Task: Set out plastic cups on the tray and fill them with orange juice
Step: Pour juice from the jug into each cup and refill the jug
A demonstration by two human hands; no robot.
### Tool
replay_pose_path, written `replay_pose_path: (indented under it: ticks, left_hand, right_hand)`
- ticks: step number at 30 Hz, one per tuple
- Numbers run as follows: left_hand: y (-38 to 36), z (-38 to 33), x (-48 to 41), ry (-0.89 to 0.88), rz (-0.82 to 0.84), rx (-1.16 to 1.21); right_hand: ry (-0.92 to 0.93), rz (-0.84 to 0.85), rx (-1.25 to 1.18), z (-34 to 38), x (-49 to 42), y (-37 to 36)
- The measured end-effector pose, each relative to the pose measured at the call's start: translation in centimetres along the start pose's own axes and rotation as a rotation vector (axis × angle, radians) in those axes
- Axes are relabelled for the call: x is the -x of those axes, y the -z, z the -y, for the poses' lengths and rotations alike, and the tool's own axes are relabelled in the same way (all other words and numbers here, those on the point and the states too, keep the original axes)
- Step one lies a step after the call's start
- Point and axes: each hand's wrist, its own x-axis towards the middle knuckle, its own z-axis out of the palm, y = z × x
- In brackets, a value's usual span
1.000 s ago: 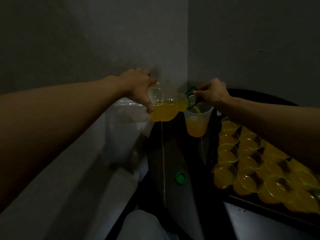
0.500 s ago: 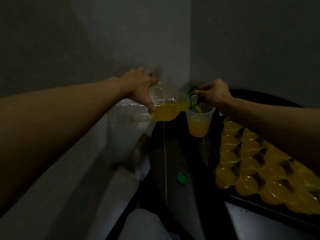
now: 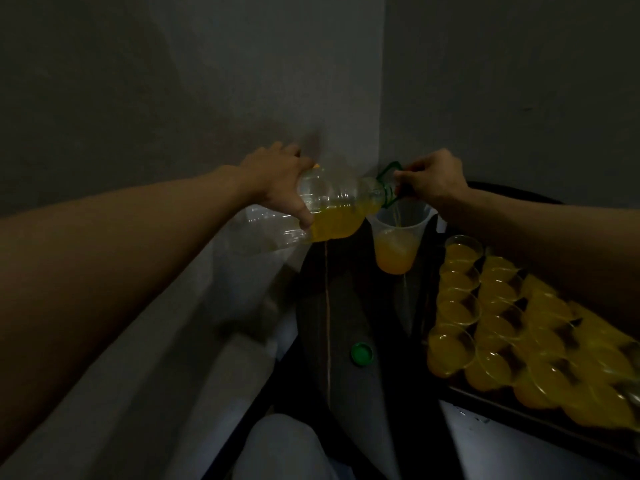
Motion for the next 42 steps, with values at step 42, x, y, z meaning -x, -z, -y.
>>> replay_pose_path:
  ticks: [42]
  left_hand:
    - [-17.9,-10.8,2.6,0.391,-0.326,1.052]
  right_hand:
    - [0.279,0.347,0.155,6.6,3.9,-1.3]
